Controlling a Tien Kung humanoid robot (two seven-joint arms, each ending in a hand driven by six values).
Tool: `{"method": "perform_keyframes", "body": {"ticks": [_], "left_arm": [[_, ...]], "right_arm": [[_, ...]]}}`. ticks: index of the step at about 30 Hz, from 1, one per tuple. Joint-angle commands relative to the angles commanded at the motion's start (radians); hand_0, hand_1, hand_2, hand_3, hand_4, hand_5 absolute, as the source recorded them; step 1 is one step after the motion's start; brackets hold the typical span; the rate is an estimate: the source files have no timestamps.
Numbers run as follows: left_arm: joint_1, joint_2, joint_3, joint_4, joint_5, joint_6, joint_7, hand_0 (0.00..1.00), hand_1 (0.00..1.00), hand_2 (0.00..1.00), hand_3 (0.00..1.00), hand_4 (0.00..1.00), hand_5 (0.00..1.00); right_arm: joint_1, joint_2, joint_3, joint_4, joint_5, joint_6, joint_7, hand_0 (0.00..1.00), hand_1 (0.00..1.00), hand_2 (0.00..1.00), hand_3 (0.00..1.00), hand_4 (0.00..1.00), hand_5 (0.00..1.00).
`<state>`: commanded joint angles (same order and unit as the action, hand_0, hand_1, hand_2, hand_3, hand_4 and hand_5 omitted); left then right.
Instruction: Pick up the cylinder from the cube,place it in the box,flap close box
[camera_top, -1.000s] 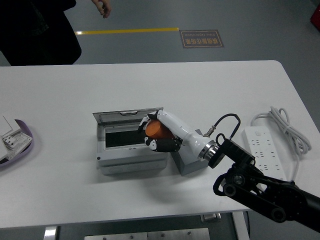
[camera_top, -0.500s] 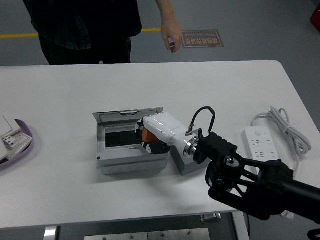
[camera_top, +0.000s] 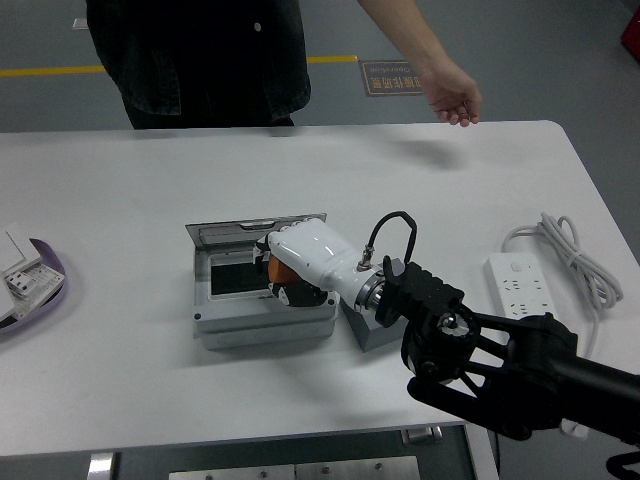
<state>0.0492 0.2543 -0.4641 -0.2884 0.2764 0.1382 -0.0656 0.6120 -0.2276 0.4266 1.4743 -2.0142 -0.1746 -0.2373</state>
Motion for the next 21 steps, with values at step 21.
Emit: {"method": "perform_keyframes", "body": {"ticks": [21], "left_arm": [[-0.007,-0.005,-0.002,0.0,0.002,-0.001,0.0,0.525,0.584,0.598,0.66,0.792,0.156]], "right_arm": [[0.05,0.046,-0.011,-0.06,-0.019,-0.023,-0.004,0.086,0.194,0.249,0.219,0.002,0.002]]}}
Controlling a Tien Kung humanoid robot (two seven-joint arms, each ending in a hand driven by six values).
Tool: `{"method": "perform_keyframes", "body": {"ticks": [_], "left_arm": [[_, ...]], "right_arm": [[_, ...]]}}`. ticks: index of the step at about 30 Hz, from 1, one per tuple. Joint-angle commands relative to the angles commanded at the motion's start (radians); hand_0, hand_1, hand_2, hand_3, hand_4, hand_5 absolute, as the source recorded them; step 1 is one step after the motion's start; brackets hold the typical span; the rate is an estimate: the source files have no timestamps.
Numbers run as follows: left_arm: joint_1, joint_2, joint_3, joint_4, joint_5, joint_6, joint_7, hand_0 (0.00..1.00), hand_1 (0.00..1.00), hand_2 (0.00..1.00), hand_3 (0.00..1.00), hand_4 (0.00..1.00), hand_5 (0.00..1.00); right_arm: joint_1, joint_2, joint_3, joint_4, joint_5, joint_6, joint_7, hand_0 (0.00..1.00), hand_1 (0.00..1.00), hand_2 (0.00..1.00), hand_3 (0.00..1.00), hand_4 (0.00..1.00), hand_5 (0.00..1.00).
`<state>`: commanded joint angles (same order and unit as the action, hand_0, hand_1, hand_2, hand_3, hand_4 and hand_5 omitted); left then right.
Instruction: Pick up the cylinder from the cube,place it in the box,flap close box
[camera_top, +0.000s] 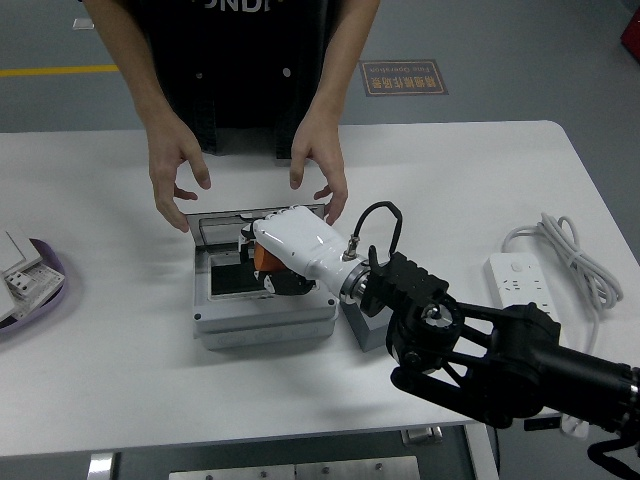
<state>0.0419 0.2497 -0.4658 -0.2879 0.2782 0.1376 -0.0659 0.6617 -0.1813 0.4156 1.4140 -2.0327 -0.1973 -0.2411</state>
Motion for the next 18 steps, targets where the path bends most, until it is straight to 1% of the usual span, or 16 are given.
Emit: {"method": "perform_keyframes", "body": {"ticks": [9,18], "left_arm": [[0.001,-0.002,0.004,0.001,-0.004,0.0,0.001,0.525,0.584,0.598,0.661,0.792,0.156],[-0.003,-0.001,0.007,0.0,-0.005,0.0,0.001,0.525,0.583,0.598,0.661,0.791,0.158]], "right_arm": [[0.012,0.007,-0.016,-0.018,-0.001,-0.006,-0.007,0.086,0.195,0.249,0.225,0.002,0.002],[0.033,0.03,-0.042,-0.053,0.021,-0.013,-0.009,0.09,0.196,0.252,0.228,0.002,0.002]]}}
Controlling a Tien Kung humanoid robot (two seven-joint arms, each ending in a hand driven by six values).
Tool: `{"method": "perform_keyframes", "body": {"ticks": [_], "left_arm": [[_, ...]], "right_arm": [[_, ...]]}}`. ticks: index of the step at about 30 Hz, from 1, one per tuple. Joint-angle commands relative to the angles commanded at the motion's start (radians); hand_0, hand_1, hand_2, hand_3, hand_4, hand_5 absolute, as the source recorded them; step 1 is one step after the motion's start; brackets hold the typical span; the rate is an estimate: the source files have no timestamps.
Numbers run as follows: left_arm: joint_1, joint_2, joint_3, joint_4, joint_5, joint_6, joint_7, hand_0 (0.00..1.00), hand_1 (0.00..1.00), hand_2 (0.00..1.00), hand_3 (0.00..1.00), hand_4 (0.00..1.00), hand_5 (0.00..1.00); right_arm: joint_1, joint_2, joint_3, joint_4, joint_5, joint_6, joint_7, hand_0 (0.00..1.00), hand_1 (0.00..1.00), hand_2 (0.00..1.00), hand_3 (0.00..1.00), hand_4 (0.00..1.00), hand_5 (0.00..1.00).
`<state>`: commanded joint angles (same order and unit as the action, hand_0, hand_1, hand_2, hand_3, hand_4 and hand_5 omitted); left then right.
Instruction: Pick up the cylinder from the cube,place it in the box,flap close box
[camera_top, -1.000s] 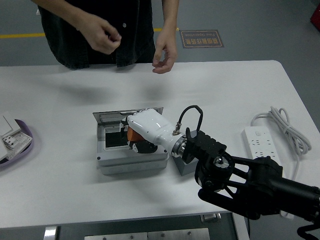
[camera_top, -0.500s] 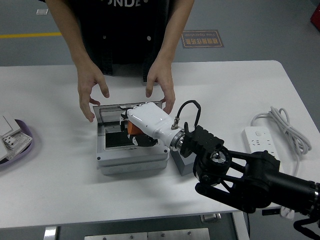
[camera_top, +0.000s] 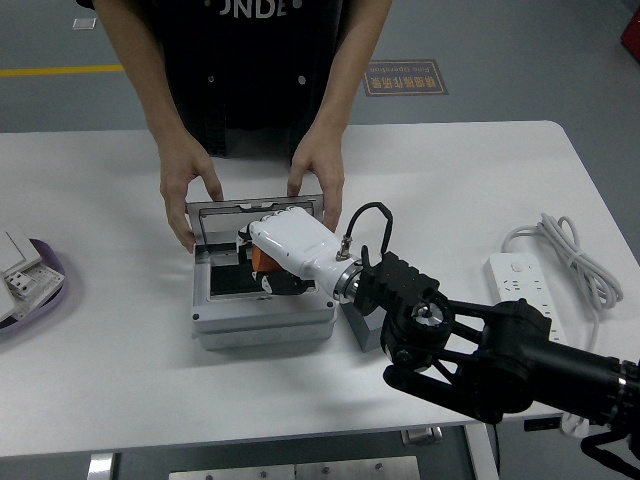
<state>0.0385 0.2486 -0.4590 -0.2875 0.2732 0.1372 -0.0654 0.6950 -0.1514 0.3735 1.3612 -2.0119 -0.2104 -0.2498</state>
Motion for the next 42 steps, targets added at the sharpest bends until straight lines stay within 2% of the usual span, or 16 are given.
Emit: {"method": "perform_keyframes", "body": {"ticks": [11,12,17,18,23,24,29,30,33,39,42], "left_arm": [[-0.001,0.002,0.001,-0.001,0.0,0.0,0.0,0.525,0.582,0.598,0.66,0.791,0.159],[-0.001,0.002,0.001,-0.001,0.001,0.0,0.0,0.525,0.582,0.598,0.66,0.791,0.159],[-0.002,0.003,0.001,-0.001,0.002,0.0,0.0,0.525,0.582,0.598,0.66,0.791,0.159],[-0.002,0.003,0.001,-0.001,0.002,0.0,0.0,0.525,0.583,0.598,0.66,0.791,0.16],[-0.002,0.003,0.003,-0.001,0.0,0.0,0.001,0.525,0.583,0.598,0.66,0.791,0.16],[-0.002,0.003,0.003,-0.001,0.0,0.0,0.001,0.525,0.583,0.598,0.66,0.791,0.16],[-0.003,0.003,0.003,-0.001,0.002,0.0,0.001,0.525,0.583,0.598,0.66,0.791,0.16],[-0.003,0.002,0.003,-0.001,0.002,0.0,0.001,0.525,0.583,0.598,0.66,0.79,0.159],[-0.003,0.002,0.002,-0.002,0.004,0.0,0.001,0.525,0.583,0.598,0.66,0.79,0.159],[-0.004,0.001,-0.007,-0.004,0.014,0.0,0.001,0.525,0.583,0.597,0.662,0.788,0.16],[-0.004,-0.002,-0.015,-0.006,0.021,0.0,0.002,0.525,0.584,0.598,0.66,0.787,0.158]], "right_arm": [[0.005,0.017,-0.004,-0.021,0.067,-0.018,0.04,0.094,0.199,0.261,0.241,0.002,0.002],[0.005,0.018,-0.005,-0.022,0.075,-0.016,0.044,0.288,0.371,0.444,0.487,0.302,0.002],[0.006,0.025,-0.012,-0.024,0.089,0.012,0.042,0.288,0.371,0.444,0.487,0.302,0.002],[0.006,0.026,-0.013,-0.025,0.089,0.019,0.04,0.539,0.552,0.594,0.662,0.448,0.146],[0.005,0.026,-0.016,-0.027,0.088,0.038,0.031,0.539,0.552,0.594,0.662,0.448,0.146],[0.005,0.026,-0.016,-0.028,0.089,0.039,0.03,0.75,0.68,0.686,0.772,0.723,0.262],[0.002,0.025,-0.01,-0.028,0.096,0.038,0.031,0.75,0.68,0.686,0.772,0.723,0.262],[0.002,0.024,-0.009,-0.028,0.098,0.036,0.032,0.789,0.703,0.705,0.799,0.779,0.277],[0.0,0.022,-0.006,-0.025,0.112,0.031,0.036,0.789,0.703,0.705,0.799,0.779,0.277],[-0.011,0.013,-0.003,-0.019,0.181,0.022,0.052,0.786,0.701,0.705,0.803,0.813,0.296],[-0.023,-0.01,0.005,0.016,0.251,0.016,0.058,0.779,0.694,0.697,0.801,0.82,0.298]]}}
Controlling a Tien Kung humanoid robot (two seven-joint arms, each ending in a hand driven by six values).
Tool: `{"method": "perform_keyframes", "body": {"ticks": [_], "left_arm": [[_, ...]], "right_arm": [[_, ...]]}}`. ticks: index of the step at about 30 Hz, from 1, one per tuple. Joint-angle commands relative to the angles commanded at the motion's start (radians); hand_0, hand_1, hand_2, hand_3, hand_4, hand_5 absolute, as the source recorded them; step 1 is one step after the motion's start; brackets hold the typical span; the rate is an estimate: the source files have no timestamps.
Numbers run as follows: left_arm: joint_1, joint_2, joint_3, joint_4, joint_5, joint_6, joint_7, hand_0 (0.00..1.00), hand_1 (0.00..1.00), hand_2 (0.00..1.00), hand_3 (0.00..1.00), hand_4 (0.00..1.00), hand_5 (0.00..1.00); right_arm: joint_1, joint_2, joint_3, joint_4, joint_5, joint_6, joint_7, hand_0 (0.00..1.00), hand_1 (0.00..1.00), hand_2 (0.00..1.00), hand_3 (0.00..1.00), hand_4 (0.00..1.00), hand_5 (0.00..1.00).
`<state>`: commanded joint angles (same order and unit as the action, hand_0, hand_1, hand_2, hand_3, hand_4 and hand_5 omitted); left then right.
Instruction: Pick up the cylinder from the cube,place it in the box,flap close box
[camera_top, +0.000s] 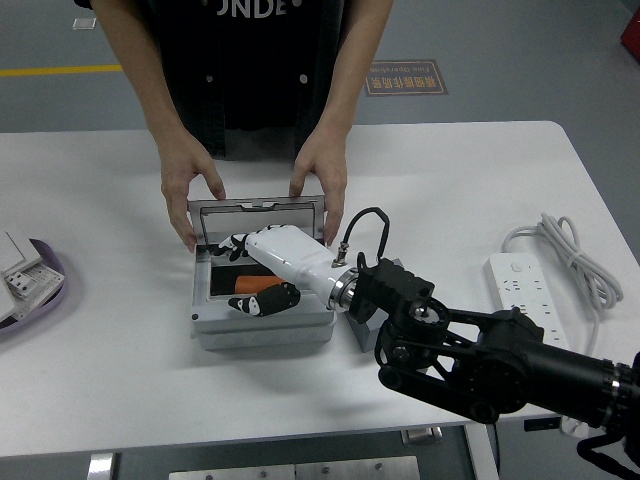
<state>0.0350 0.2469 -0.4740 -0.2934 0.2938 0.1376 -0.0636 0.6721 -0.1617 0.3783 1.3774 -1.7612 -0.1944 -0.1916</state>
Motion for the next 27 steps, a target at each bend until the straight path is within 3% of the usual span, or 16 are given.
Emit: {"method": "perform_keyframes", "body": {"ticks": [9,14,20,27], "left_arm": [[0.003,-0.001,0.003,0.002,-0.002,0.0,0.001,0.525,0.584,0.597,0.66,0.785,0.164],[0.002,0.003,0.003,0.002,-0.001,0.0,0.0,0.525,0.585,0.599,0.661,0.785,0.159],[-0.002,0.002,0.007,0.002,-0.003,-0.001,0.001,0.525,0.584,0.599,0.663,0.785,0.159],[-0.006,0.003,0.005,0.0,0.003,0.0,0.001,0.523,0.584,0.598,0.662,0.783,0.161]], "right_arm": [[0.024,-0.148,0.075,0.208,0.269,-0.011,-0.007,0.779,0.681,0.689,0.793,0.823,0.299],[0.091,-0.184,0.109,0.282,0.378,-0.023,-0.011,0.729,0.641,0.663,0.757,0.811,0.33],[0.185,-0.165,0.048,0.178,0.45,-0.036,0.014,0.688,0.624,0.654,0.746,0.798,0.337],[0.24,-0.132,-0.051,0.031,0.528,-0.05,0.066,0.679,0.623,0.651,0.743,0.792,0.339]]}}
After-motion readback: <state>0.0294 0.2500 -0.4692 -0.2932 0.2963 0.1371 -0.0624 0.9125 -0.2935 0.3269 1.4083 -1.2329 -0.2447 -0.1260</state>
